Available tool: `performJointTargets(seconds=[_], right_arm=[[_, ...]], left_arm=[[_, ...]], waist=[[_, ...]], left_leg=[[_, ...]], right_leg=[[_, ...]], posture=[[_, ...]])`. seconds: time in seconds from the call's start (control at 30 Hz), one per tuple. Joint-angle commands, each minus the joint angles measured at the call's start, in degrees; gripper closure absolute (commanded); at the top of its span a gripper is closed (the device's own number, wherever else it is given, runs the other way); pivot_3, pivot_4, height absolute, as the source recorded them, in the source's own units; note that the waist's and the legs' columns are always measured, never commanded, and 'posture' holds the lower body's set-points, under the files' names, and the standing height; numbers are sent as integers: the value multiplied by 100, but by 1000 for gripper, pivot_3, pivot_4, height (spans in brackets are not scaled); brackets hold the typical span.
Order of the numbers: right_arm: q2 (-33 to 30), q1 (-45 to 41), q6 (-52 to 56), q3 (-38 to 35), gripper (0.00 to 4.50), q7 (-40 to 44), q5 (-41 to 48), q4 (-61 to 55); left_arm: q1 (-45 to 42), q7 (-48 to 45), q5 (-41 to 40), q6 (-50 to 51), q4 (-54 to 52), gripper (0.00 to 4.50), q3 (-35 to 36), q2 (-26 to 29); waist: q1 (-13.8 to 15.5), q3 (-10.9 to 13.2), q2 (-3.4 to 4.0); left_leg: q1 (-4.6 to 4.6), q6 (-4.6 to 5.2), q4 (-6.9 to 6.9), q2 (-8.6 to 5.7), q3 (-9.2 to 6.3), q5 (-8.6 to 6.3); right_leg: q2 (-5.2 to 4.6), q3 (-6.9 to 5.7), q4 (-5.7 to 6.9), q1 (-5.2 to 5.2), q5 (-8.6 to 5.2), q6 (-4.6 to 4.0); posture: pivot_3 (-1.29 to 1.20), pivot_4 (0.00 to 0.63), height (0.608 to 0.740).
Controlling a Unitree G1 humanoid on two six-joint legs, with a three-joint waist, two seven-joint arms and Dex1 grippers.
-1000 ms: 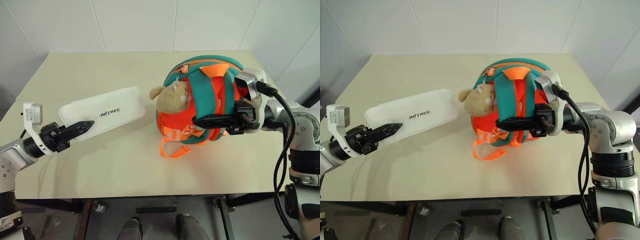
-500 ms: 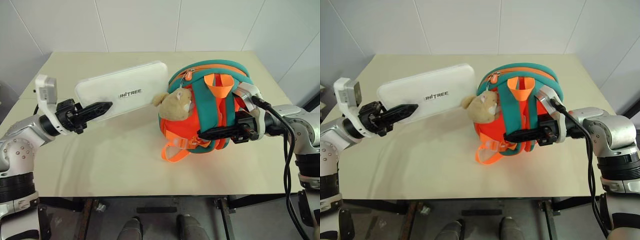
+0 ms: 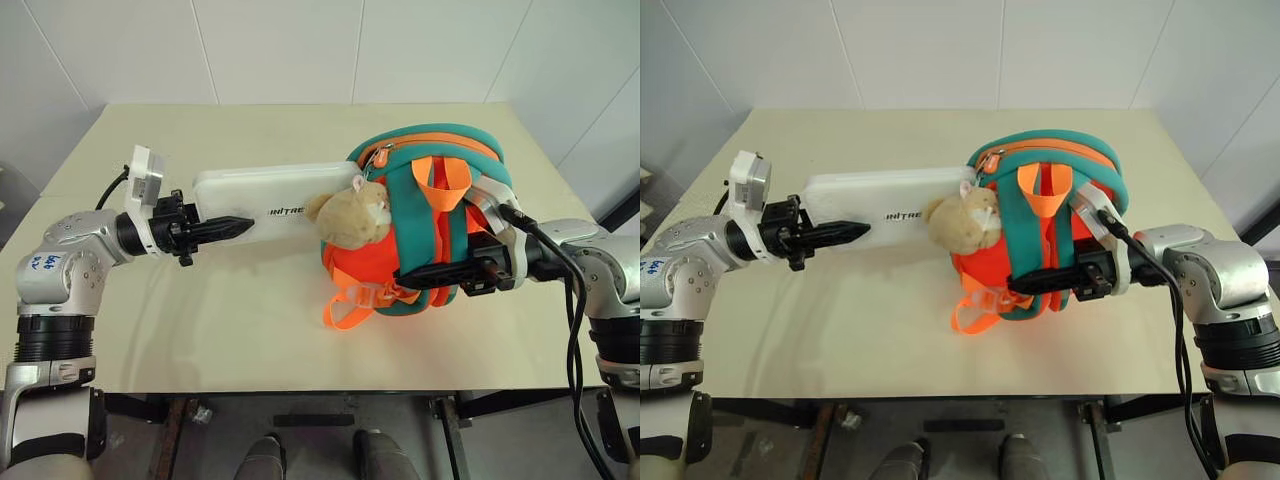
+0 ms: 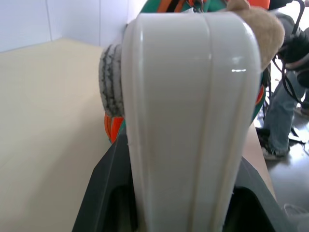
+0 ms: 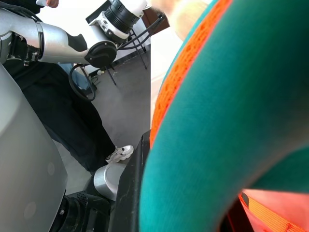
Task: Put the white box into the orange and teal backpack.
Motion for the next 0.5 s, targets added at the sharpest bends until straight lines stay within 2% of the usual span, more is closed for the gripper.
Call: performJointTargets(seconds=[0.03,0.23,0.5], right_arm=[[-88,-36,-35,-131,4475,93,148,-224],[1,-158,-116,43,4475,199,87,-189],[45,-135,-218,156,4475,184,50,-228]], left_arm=[[-336,-422,372,-301,125,3157,-375,73],[-1967,-519,1329,-1070,1647,3157,-1098,-622],[-3018,-229,2065,-1715,2901,3157,-1413,-1626]], waist=[[0,0,0],[57,1,-1],[-13,1,-2]], left_leg=[[0,0,2,0,0,0],[-11,6,37,-6,-6,-3],[-37,26,65,-5,-5,-16]], right_leg=[[0,0,1,0,0,0],[1,-6,1,10,7,13],[2,-3,3,-6,12,24]], posture=[[0,150,740],[0,150,740],[0,150,740]])
